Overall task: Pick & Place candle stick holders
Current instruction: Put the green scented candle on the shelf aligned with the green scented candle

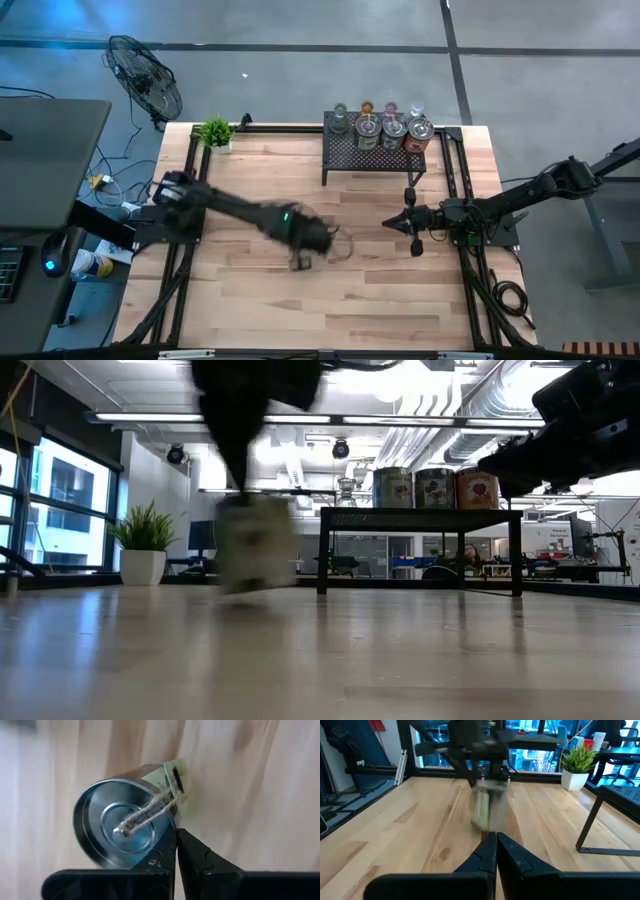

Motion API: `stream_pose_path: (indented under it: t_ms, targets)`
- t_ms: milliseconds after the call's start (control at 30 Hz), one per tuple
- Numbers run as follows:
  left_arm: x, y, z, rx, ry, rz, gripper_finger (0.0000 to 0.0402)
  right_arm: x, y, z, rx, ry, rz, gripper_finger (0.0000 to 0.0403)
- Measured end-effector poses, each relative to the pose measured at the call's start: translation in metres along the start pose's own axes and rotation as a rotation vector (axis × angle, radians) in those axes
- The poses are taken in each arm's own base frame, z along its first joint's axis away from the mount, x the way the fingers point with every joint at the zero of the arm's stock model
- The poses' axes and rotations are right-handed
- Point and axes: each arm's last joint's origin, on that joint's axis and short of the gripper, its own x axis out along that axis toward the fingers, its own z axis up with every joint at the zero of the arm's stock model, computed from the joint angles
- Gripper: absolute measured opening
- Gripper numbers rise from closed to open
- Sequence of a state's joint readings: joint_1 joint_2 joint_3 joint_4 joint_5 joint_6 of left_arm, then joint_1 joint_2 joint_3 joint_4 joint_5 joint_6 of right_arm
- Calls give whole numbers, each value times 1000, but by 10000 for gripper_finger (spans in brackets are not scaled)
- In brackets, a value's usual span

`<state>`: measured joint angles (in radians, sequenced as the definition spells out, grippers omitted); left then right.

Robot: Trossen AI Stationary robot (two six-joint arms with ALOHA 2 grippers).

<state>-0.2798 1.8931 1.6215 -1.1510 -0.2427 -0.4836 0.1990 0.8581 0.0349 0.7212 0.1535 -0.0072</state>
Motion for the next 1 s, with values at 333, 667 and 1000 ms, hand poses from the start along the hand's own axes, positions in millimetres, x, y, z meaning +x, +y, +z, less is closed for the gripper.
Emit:
stream_pose_path:
  t_ms: [333, 667, 1000]
  targets:
    - [-28, 83, 62, 321, -208, -82, 0, 0, -1, 0, 8, -3, -42, 0]
    - [-100, 151, 81, 406, -364, -24, 0, 0, -1, 0, 8, -2, -42, 0]
    - [-100, 206, 89, 421, -404, 81, 0, 0, -1, 0, 8, -2, -42, 0]
